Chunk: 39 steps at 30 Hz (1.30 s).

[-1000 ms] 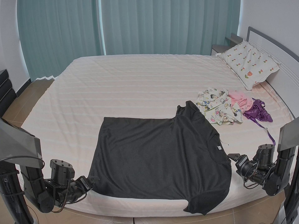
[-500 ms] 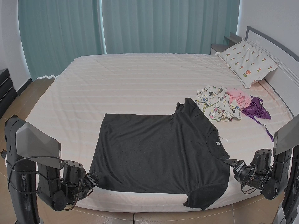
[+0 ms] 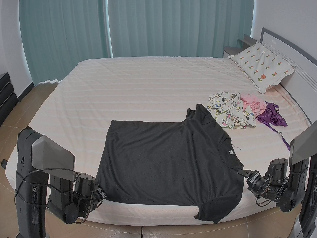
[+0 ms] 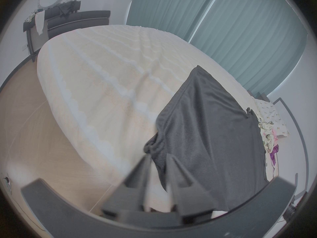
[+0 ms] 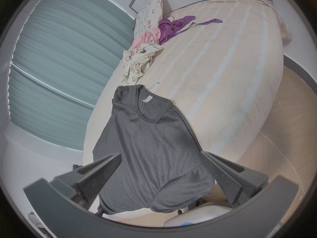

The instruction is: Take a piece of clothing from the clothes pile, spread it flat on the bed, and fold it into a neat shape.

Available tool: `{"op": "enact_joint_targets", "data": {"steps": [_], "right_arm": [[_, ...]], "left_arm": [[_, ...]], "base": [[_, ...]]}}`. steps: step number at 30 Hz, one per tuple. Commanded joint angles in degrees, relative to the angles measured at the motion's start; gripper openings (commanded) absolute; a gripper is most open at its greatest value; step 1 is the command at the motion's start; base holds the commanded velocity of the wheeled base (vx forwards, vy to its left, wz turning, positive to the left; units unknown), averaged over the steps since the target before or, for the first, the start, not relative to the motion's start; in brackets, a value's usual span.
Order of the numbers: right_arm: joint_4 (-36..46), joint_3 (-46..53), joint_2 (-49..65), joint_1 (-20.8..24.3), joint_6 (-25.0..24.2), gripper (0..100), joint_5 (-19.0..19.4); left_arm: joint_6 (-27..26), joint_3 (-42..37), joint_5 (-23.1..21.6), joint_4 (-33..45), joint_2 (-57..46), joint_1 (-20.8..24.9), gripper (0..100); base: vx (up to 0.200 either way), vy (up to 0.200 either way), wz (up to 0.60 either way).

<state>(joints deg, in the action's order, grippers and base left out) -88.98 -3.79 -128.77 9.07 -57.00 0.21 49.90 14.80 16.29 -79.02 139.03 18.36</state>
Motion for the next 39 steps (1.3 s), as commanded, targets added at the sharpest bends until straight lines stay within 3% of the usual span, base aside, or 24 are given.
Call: {"op": "enact_joint_targets", "data": {"steps": [1, 8, 14, 20, 23, 34, 35, 39], "right_arm": [[-0.7, 0.3, -0.3, 0.0, 0.2, 100, -0.1], [-0.6, 0.3, -0.1, -0.2, 1.5, 100, -0.5], [-0.6, -0.3, -1.1, -0.6, 7.3, 100, 0.7], [-0.6, -1.6, -5.6, -1.2, 14.7, 100, 4.4], [-0.4, -5.2, -10.5, -1.7, 18.0, 100, 4.5], [4.2, -13.9, -14.2, -2.9, 19.3, 100, 4.7], [4.7, -14.6, -14.2, -2.9, 19.4, 0, 4.7], [5.3, -17.5, -13.6, -3.0, 19.6, 0, 4.7]], "left_arm": [[-0.3, -0.6, 0.5, 0.0, 1.2, 0.1, 0], [-1.7, -7.0, 1.9, -0.1, -0.1, 0.0, 0], [-2.3, -8.2, 1.9, -0.1, -1.0, 0.1, 0], [-2.2, -8.6, 1.3, -0.1, -0.9, -0.3, 0], [-1.9, -8.7, -1.1, -0.1, -0.9, -0.4, 0], [-1.8, -8.8, -2.1, -1.8, -0.6, -0.4, 0], [-1.8, -8.8, -2.1, -1.8, -0.6, -0.4, 0], [-1.7, -8.8, -2.0, -2.0, -0.3, -0.4, 0]], "base": [[0.0, 0.0, 0.0], [0.0, 0.0, 0.0], [0.0, 0.0, 0.0], [0.0, 0.0, 0.0], [0.0, 0.0, 0.0], [0.0, 0.0, 0.0], [0.0, 0.0, 0.0], [0.0, 0.0, 0.0]]}}
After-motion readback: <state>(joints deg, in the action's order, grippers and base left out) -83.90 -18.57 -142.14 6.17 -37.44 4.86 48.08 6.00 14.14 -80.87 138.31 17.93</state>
